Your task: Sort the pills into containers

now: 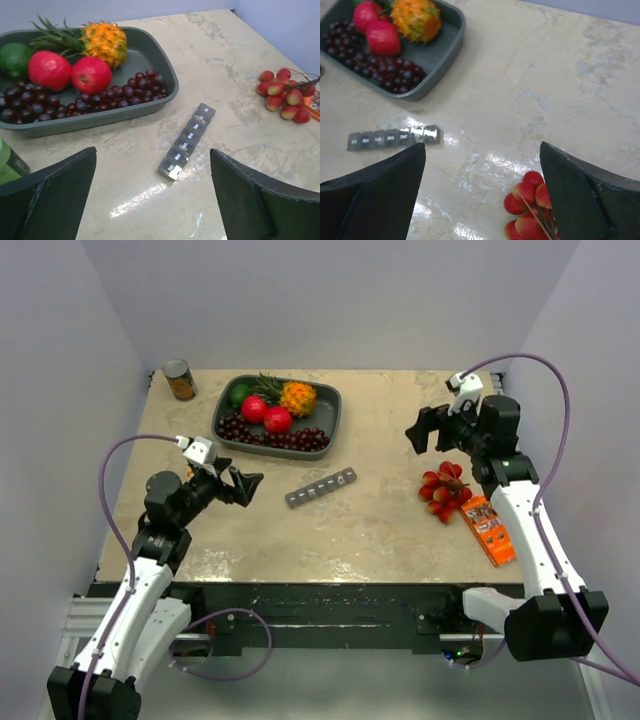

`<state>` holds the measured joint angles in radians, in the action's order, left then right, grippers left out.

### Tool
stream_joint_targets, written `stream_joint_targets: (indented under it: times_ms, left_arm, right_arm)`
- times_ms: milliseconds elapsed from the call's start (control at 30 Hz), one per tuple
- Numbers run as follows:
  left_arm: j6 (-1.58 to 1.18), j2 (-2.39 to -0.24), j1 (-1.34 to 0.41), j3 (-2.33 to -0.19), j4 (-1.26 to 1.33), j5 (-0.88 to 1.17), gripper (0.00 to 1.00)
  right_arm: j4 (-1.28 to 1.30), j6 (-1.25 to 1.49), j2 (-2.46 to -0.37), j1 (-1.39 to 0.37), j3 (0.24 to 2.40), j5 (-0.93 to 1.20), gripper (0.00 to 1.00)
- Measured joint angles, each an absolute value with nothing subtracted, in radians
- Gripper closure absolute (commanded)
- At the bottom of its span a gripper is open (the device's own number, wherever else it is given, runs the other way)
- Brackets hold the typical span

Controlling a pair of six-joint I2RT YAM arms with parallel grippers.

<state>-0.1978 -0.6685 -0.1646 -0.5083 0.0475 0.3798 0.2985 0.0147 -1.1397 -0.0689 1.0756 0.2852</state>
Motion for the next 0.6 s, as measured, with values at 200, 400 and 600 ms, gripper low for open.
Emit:
stream_joint_targets:
  times_ms: [200, 400, 600]
  left_arm:
    - [-0.196, -0.730, -0.207, -0.508, 0.062, 0.433, 0.01]
    - [-0.188, -0.778, -0.255, -0.508, 0.041, 0.439, 0.01]
    - [-0.172, -0.787, -0.277, -0.509, 0.015, 0.413, 0.00]
  right_arm:
    - [0.339, -0.284, -1.213, -0.079, 1.077, 0.747, 0.01]
    - [0.658, -0.797, -1.397, -0.232, 1.156, 0.950, 0.01]
    - [0.783, -1.119, -1.471, -0.398, 1.166, 0.914, 0.01]
